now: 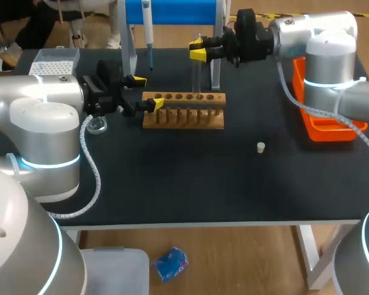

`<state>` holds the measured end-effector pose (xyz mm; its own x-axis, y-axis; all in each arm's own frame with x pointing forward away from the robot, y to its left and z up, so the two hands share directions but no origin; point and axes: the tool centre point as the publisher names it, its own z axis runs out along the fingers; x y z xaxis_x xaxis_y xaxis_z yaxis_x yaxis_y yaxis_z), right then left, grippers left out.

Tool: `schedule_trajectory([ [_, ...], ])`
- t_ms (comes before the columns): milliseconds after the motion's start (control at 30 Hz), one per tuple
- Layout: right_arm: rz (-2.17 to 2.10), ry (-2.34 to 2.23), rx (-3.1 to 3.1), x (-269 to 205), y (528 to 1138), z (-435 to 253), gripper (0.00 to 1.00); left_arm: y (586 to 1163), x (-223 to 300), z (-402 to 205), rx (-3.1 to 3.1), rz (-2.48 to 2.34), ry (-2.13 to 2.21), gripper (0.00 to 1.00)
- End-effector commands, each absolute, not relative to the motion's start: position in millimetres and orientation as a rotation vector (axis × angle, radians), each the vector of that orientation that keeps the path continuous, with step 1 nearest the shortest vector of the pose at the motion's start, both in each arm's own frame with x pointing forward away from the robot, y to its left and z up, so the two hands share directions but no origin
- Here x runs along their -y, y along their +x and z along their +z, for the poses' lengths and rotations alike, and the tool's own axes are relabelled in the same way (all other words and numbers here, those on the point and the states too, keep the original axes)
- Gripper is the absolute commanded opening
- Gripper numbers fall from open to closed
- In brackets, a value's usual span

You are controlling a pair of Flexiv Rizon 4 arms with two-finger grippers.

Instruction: Invert the test tube, pick up the pipette, mount the tip to pipette, aspirate from beaker and dispense into the tube, eject the tip, return the pipette, and cap with the stopper.

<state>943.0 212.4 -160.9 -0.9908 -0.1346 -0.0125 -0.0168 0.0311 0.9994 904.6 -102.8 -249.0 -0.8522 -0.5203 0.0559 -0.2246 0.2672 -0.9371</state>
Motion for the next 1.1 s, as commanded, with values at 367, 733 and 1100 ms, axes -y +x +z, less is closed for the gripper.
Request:
schedule_trajectory([
  [367,-1.886,-0.346,2.05,-204.9,947.9,-158.5,0.0,904.2,102.8,-249.6,-2.274,-1.616,-0.688,1.0],
  [733,-1.491,-0.874,1.757,-210.9,951.0,-169.6,0.0,904.2,102.8,-249.6,-2.274,-1.616,-0.688,1.0],
  [1100,-1.491,-0.874,1.757,-210.9,951.0,-169.6,0.0,904.2,102.8,-249.6,-2.274,-1.616,-0.688,1.0],
])
